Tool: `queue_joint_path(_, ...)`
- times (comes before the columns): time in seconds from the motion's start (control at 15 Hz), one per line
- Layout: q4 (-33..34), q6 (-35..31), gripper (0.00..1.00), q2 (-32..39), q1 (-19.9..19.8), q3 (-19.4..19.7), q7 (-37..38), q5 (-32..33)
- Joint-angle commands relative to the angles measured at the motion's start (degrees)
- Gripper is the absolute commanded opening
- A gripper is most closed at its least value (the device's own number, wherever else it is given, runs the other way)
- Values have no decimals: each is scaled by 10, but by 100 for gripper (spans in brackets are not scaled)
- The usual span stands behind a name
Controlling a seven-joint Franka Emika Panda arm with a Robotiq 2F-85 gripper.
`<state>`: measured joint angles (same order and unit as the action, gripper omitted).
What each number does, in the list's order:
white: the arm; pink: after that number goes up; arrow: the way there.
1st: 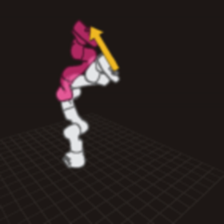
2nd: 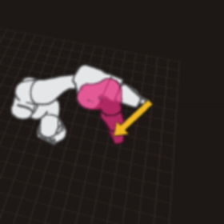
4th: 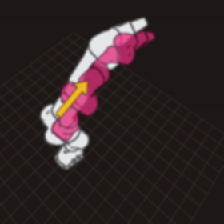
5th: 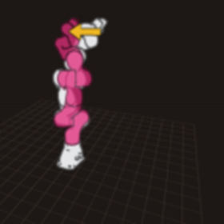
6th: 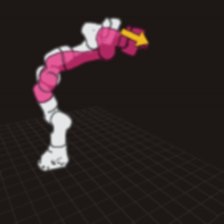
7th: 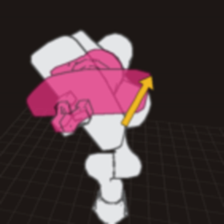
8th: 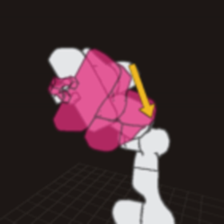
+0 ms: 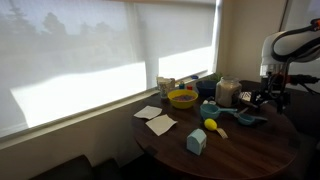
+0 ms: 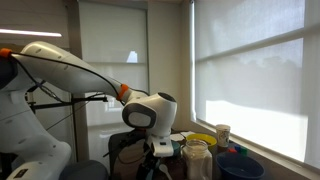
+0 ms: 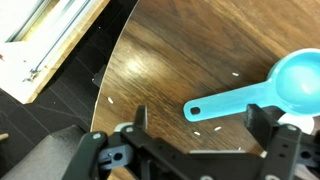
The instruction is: Flip the blue scoop on the left side of the paper plate to make the scoop bowl face downwards on the table
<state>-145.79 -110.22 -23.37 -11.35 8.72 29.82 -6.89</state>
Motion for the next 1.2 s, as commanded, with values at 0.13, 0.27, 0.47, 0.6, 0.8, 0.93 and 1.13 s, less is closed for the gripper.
queue_joint_path(0.13,29,11,100,40,-16,-6,60,-58)
queue_joint_path(0.27,36,14,100,50,-19,-5,82,-73)
queue_joint_path(0.47,46,16,100,65,-22,-6,130,-83)
queue_joint_path(0.6,52,21,100,77,-21,-6,158,-87)
queue_joint_path(0.8,61,36,100,94,-17,-3,186,-96)
queue_joint_path(0.93,65,47,100,100,-16,-1,196,-104)
queue_joint_path(1.13,72,55,97,109,-15,-1,210,-110)
